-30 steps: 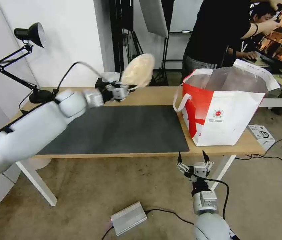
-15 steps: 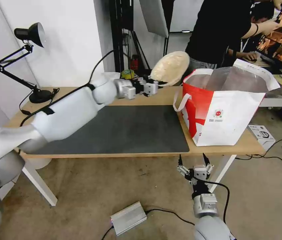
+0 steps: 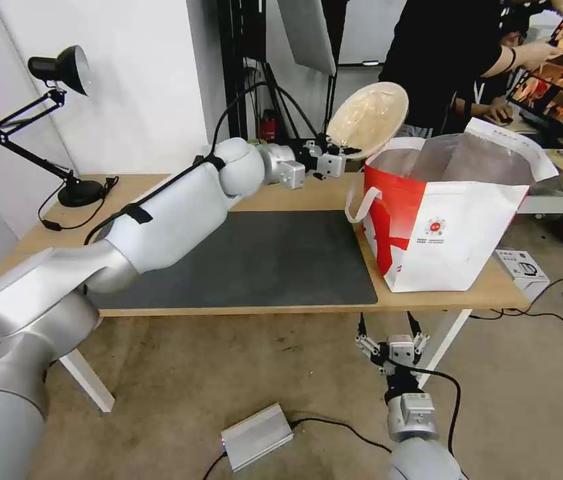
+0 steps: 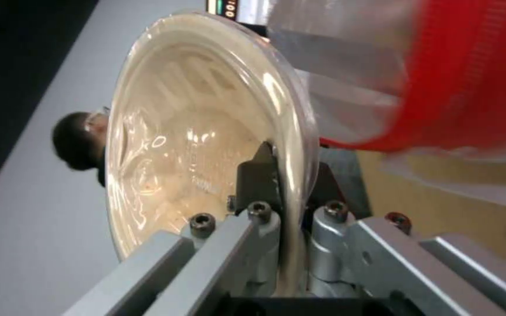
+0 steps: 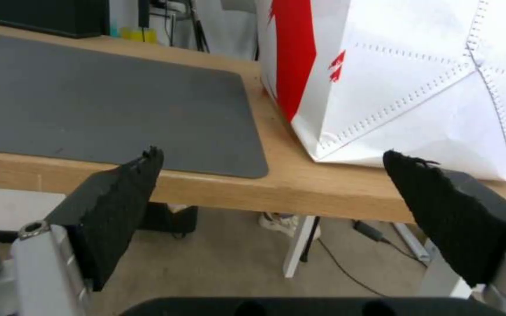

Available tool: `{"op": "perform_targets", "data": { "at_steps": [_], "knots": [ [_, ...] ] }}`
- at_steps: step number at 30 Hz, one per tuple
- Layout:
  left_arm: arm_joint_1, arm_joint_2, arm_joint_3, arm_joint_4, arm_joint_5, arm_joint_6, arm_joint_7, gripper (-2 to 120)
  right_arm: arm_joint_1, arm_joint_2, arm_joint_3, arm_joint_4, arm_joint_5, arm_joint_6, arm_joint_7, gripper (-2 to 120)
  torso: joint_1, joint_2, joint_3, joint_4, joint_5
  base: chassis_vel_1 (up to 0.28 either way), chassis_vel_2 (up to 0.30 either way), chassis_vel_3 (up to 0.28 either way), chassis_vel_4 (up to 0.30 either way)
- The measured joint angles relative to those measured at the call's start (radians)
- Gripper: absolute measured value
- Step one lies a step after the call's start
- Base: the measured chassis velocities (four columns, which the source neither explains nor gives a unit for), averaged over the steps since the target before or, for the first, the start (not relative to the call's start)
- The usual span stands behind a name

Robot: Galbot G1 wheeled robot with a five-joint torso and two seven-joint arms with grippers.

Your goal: Pick up the trash from the table and place it into the takeout bag.

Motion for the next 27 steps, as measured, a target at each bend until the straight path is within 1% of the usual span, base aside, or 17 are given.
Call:
{"op": "perform_targets", "data": {
  "at_steps": [1,2,7,8,12,14,17,18,21,22,25,27],
  "knots": [
    [-0.002,-0.013,-0.007,0.009,0.009,-0.001,-0.002,1,-0.001,0.0,0.0,0.0,0.0,0.0,0.0,97,0.0,0.0,0.0,-0.0001,0.0,0.0,0.0,0.0,0.0],
    [-0.002,-0.013,-0.007,0.009,0.009,-0.001,-0.002,1,-0.001,0.0,0.0,0.0,0.0,0.0,0.0,97,0.0,0.0,0.0,-0.0001,0.0,0.0,0.0,0.0,0.0],
    [-0.012,-0.072,-0.02,0.046,0.041,-0.005,-0.006,1,-0.008,0.0,0.0,0.0,-0.005,0.0,0.0,97,0.0,0.0,0.0,0.0,-0.0001,0.0,0.0,0.0,0.0],
    [-0.012,-0.072,-0.02,0.046,0.041,-0.005,-0.006,1,-0.008,0.0,0.0,0.0,-0.005,0.0,0.0,97,0.0,0.0,0.0,0.0,-0.0001,0.0,0.0,0.0,0.0],
    [-0.013,-0.113,-0.037,0.064,0.072,-0.015,-0.006,1,-0.015,0.0,0.001,-0.002,-0.01,0.0,0.0,97,0.0,0.0,0.0,-0.0001,0.0,0.0,0.0,0.0,0.0],
    [-0.012,-0.124,-0.044,0.068,0.081,-0.017,-0.006,1,-0.017,0.0,0.002,-0.002,-0.011,0.0,0.001,97,0.0,0.0,0.0,0.0,-0.0001,0.0,0.0,0.0,0.0],
    [-0.007,-0.164,-0.067,0.093,0.116,-0.035,-0.006,1,-0.022,0.001,0.006,-0.003,-0.014,0.0,0.001,97,0.0,0.0,0.0,-0.0001,0.0,0.0,0.0,0.0,0.0],
    [-0.007,-0.164,-0.067,0.093,0.116,-0.035,-0.006,1,-0.022,0.001,0.006,-0.003,-0.014,0.0,0.001,97,0.0,0.0,0.0,-0.0001,0.0,0.0,0.0,0.0,0.0],
    [-0.004,-0.201,-0.081,0.126,0.138,-0.054,-0.007,1,-0.023,0.002,0.009,-0.004,-0.015,0.0,0.001,97,0.0,0.0,0.0,0.0,0.0,0.0,0.0,0.0,0.0],
    [-0.004,-0.201,-0.081,0.126,0.138,-0.054,-0.007,1,-0.023,0.002,0.009,-0.004,-0.015,0.0,0.001,97,0.0,0.0,0.0,0.0,0.0,0.0,0.0,0.0,0.0],
    [-0.002,-0.236,-0.093,0.162,0.156,-0.072,-0.01,1,-0.029,0.002,0.015,-0.005,-0.015,0.001,0.001,97,0.0,0.0,0.0,-0.0001,0.0,0.0,0.0,0.0,0.0],
    [-0.002,-0.244,-0.096,0.172,0.161,-0.078,-0.012,1,-0.03,0.002,0.017,-0.006,-0.015,0.001,0.001,97,0.0,0.0,0.0,-0.0001,0.0,0.0,0.0,0.0,0.0]
  ]
}}
